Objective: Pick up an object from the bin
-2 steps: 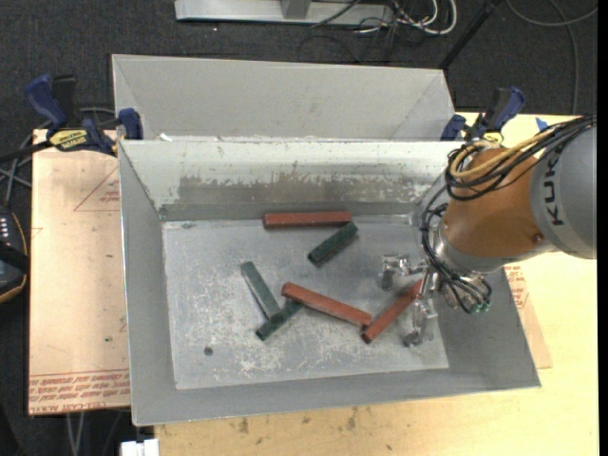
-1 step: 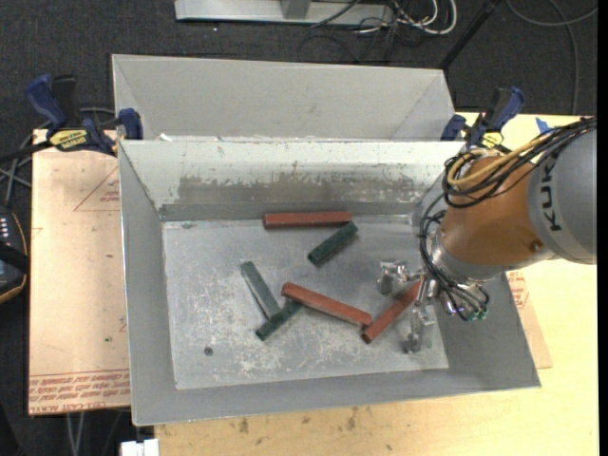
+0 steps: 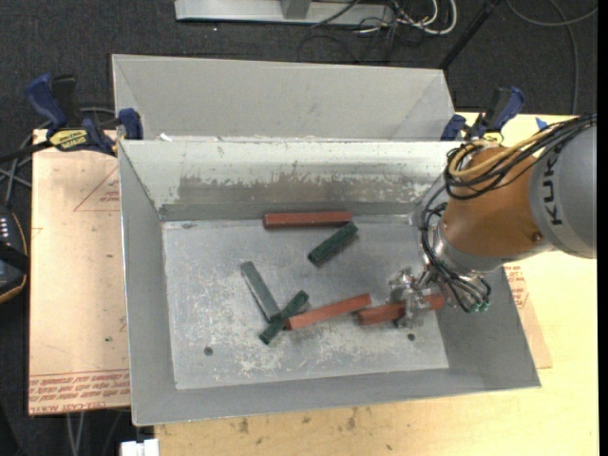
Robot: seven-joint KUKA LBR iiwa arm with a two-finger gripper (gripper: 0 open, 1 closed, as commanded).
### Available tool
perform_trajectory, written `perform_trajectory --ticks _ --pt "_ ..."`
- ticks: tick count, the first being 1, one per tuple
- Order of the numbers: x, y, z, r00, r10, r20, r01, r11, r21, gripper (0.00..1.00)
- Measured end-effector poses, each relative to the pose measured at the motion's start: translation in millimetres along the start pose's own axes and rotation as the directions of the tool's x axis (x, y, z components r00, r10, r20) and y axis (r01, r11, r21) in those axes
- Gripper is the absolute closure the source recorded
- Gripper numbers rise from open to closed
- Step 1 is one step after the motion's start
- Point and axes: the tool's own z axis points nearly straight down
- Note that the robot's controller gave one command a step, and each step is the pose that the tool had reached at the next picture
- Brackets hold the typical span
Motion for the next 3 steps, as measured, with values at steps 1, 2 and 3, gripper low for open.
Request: perform_trajectory --ticks 1,2,3 --pt "0.0 0 0 1.000 0.000 0.000 0.000 1.000 0.000 1.00" --pt "1.7 1 -5 1.000 0.000 -0.006 0.000 1.000 -0.002 1.00" --pt "2.3 1 -27 1.000 0.001 -0.009 -0.001 1.000 -0.003 1.00"
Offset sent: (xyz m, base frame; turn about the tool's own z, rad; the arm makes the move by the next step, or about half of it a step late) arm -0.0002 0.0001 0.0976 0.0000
